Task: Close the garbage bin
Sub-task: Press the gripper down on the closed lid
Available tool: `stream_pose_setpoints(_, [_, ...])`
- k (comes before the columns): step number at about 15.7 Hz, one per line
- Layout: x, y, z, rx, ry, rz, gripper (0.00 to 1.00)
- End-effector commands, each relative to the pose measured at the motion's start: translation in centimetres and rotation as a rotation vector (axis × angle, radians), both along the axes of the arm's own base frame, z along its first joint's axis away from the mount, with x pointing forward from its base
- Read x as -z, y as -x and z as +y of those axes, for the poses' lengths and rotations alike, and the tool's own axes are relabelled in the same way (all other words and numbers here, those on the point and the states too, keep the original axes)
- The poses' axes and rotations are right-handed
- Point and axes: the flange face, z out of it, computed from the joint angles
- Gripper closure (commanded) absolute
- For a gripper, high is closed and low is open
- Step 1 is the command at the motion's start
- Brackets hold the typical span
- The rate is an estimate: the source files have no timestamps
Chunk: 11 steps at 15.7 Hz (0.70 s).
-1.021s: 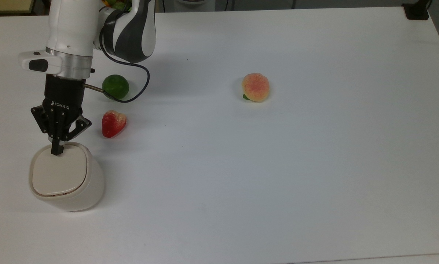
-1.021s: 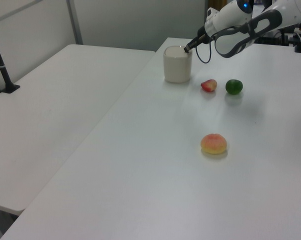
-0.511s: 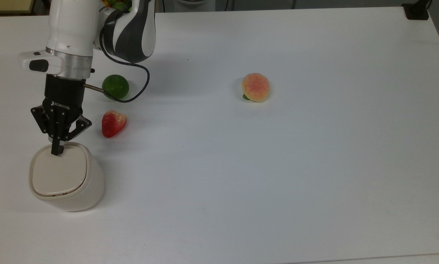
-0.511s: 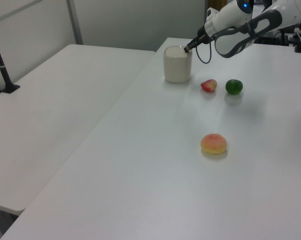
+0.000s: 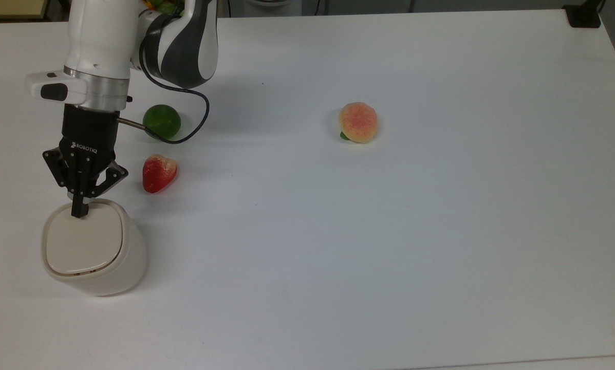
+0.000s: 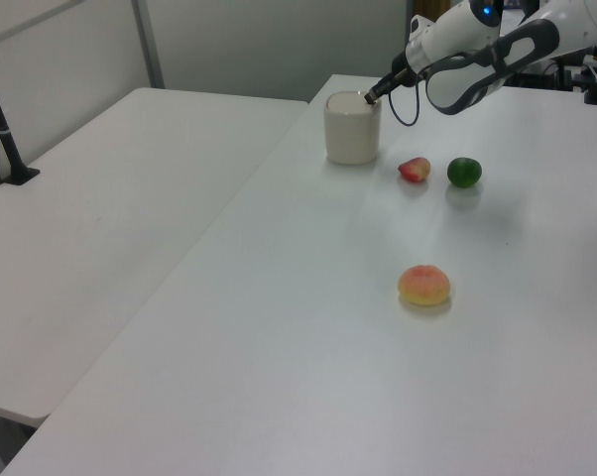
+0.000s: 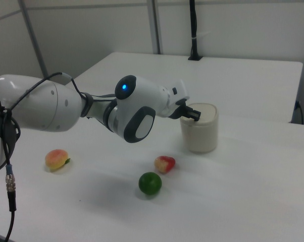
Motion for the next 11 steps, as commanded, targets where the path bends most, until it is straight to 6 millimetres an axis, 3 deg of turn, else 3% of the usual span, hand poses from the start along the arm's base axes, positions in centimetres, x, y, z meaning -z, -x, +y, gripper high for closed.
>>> stream_pose_setpoints(1, [1.0, 1.0, -1.4, 0.019, -0.009, 0.03, 0.98])
stream_pose_setpoints(11, [-3.7, 1.7, -1.6, 0.034, -0.032, -0.001, 0.98])
